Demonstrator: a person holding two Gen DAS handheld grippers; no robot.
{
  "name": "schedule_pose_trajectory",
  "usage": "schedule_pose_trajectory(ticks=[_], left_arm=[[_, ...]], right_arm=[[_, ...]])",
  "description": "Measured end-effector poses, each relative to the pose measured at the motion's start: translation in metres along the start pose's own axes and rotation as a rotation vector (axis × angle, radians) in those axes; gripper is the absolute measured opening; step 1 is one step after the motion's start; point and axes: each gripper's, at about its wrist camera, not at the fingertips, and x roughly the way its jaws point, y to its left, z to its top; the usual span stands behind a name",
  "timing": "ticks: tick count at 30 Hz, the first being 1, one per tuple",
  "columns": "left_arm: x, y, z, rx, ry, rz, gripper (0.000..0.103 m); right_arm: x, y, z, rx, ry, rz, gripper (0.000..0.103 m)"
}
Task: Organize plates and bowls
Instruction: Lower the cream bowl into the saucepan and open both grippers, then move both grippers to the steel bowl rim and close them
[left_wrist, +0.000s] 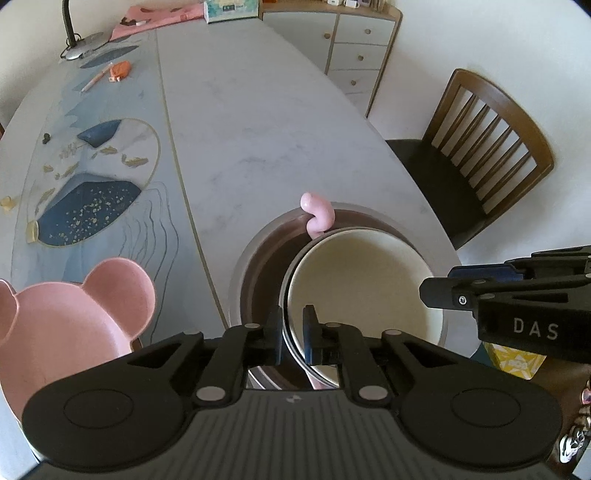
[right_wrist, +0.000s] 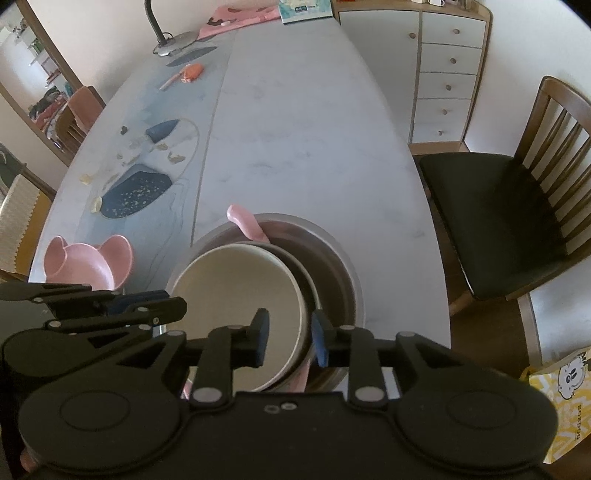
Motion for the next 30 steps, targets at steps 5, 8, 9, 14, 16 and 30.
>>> schedule_pose_trajectory(ticks=[5,8,9,14,16,30], left_arm=[[-0.013,0.003,-0.004,0.005,-0.028,-0.005,0.010],[-0.020,0.004,-0.006,0.008,-0.049,0.001,0.010],[-0.023,0.004,-0.007,0.012,-0.058,0.003,0.010],[-0.034,0.005,-0.010,0.015,-0.085,0.002,0.010],[-0.038,0.006,-0.012,0.013,-0.094,-0.001,0.011],[-0.053,0.033,-0.027,-0.107,-0.161,0.038,0.073]], right_arm=[[-0.010,0.000,-0.002,-0.005,-0.016,0.024,0.034],[-0.016,0.000,-0.004,-0.008,-0.029,0.043,0.038],[-0.019,0.001,-0.004,-0.012,-0.036,0.049,0.040],[-0.030,0.003,-0.006,-0.038,-0.072,0.089,0.049],[-0.035,0.004,-0.008,-0.058,-0.092,0.094,0.056],[-0.048,-0.013,-0.002,-0.146,-0.177,0.077,0.089]])
